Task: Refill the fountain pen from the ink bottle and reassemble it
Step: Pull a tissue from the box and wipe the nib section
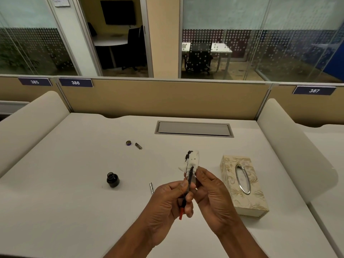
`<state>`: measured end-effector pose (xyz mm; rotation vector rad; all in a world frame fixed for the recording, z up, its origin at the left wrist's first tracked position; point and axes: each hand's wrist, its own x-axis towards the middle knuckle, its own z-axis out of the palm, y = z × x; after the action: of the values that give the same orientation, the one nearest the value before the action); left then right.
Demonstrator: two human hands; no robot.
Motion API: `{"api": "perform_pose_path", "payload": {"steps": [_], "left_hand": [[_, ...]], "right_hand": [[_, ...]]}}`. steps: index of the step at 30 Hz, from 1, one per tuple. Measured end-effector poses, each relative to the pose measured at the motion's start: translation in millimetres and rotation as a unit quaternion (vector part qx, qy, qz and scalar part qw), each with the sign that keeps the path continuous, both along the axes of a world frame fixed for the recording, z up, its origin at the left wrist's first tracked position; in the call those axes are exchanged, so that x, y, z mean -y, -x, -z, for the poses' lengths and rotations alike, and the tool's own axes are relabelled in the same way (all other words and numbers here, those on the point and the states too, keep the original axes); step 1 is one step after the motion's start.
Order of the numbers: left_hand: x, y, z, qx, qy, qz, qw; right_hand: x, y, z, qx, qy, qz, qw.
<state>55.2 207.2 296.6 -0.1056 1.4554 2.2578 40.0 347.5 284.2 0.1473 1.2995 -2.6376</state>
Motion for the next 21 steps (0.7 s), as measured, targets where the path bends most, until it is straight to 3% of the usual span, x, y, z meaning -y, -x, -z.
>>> {"api": "perform_pose_path", "payload": {"steps": [10,21], "left_hand": [[1,1,-1,0.016,-0.003,0.018,1.0],[4,5,9,-0.034,0.092,-0.019,0.995]], "right_hand": [[-7,11,-7,-0.012,-0.011,-0.006,1.0],[-6,15,-4,-0.047,-0.088,0.041,0.994]]}}
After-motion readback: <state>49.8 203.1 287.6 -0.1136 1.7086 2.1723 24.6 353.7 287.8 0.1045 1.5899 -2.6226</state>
